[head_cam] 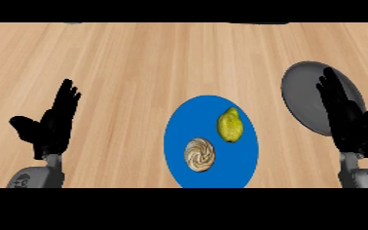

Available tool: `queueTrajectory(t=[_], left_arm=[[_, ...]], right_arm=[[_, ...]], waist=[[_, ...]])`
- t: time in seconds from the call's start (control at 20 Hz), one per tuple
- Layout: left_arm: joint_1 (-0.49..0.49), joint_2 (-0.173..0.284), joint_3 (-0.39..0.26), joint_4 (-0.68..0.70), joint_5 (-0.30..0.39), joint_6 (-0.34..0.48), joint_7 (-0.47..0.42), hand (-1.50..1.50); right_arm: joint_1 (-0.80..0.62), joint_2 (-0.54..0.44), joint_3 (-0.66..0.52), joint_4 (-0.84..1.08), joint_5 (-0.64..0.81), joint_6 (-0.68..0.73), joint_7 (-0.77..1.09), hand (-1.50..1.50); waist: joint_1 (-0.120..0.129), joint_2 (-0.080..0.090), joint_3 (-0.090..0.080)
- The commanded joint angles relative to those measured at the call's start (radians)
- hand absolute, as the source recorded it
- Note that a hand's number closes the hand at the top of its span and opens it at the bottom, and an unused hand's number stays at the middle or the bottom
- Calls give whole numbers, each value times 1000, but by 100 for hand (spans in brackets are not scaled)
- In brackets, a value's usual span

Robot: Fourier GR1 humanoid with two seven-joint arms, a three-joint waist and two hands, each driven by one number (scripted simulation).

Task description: Pick the cupcake from the plate and place it in the pan

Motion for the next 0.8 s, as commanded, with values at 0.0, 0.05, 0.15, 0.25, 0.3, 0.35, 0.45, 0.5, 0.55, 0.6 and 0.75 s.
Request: queueTrajectory(t=[0.0, 0.05, 0.15, 0.25, 0.3, 0.35, 0.45, 0.5, 0.55, 0.6, 0.75], left_arm=[[-28, 3, 18, 7, -7, 8, 15, 0], [-6, 33, 19, -32, 13, -25, 34, 0], [-94, 37, -8, -39, -3, -27, 64, 0], [-133, 32, -29, -81, -10, -18, 96, 0], [-119, 10, -59, -87, -2, -32, 135, 0], [-123, 7, -42, -112, 5, 0, 175, 0], [-70, 30, -31, -164, 24, -16, 194, 0], [-58, 30, -28, -173, 24, -18, 186, 0], [-123, 42, -11, -153, 21, 11, 248, 0], [-53, 52, -17, -188, 22, -23, 215, 0], [-88, 25, -32, -226, 1, 32, 272, 0]], right_arm=[[-122, 59, 47, 15, 4, 32, 7, 150], [-127, 77, 92, -61, -21, 70, -7, 150], [-220, 126, 123, -99, -94, 159, -80, 150], [-279, 185, 189, -157, -135, 228, -129, 150], [-266, 42, 260, -90, 166, 111, -36, 150], [-107, 57, 272, -159, 183, 88, -109, 150], [-51, 41, 278, -265, 266, 36, -213, 150], [51, 13, 300, -272, 283, 63, -296, 150], [110, -22, 311, -290, 293, 85, -320, -150], [143, -31, 320, -332, 335, 48, -236, -150], [218, -130, 254, -407, 375, 60, -242, -150]], waist=[[-27, -17, 5], [-16, -19, 5], [-3, -17, 7], [15, -23, 10], [-8, -22, 3], [-44, -26, 5], [-49, -33, 5], [-55, -29, 6], [-66, -26, 6], [-52, -26, 5], [-54, -25, 5]])
